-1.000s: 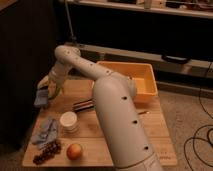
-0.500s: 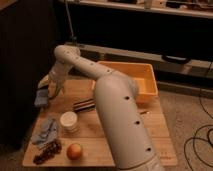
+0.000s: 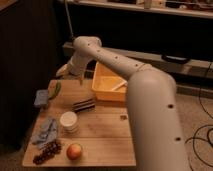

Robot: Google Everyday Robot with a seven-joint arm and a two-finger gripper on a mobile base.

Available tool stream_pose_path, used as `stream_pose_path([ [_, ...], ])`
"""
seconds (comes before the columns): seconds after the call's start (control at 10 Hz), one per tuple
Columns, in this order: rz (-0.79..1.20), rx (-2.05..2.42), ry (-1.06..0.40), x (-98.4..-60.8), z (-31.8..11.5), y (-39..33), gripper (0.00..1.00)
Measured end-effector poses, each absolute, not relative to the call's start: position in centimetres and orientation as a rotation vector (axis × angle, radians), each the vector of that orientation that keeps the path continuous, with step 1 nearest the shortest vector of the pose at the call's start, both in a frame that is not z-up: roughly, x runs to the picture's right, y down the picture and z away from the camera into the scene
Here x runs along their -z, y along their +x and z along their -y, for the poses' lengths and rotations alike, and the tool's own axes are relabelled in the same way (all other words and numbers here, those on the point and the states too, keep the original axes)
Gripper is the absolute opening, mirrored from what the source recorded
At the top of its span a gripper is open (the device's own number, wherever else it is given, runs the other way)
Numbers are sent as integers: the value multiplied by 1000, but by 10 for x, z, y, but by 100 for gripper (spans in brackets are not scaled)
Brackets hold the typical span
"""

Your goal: Place fork in tray

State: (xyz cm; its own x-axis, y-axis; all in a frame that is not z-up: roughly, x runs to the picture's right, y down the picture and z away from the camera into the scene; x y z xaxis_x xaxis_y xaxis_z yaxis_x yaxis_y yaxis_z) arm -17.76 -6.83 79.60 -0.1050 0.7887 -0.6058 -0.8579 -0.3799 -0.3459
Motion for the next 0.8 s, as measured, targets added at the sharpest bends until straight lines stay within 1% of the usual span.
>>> stream_pose_path([
  [0.3,-104,-1882,-767,-753,76,-110,80],
  [0.5,-93,-1990,-669,-715,80,-55,80],
  [0.8,-82,-2108,-553,-674,85,-6,80],
])
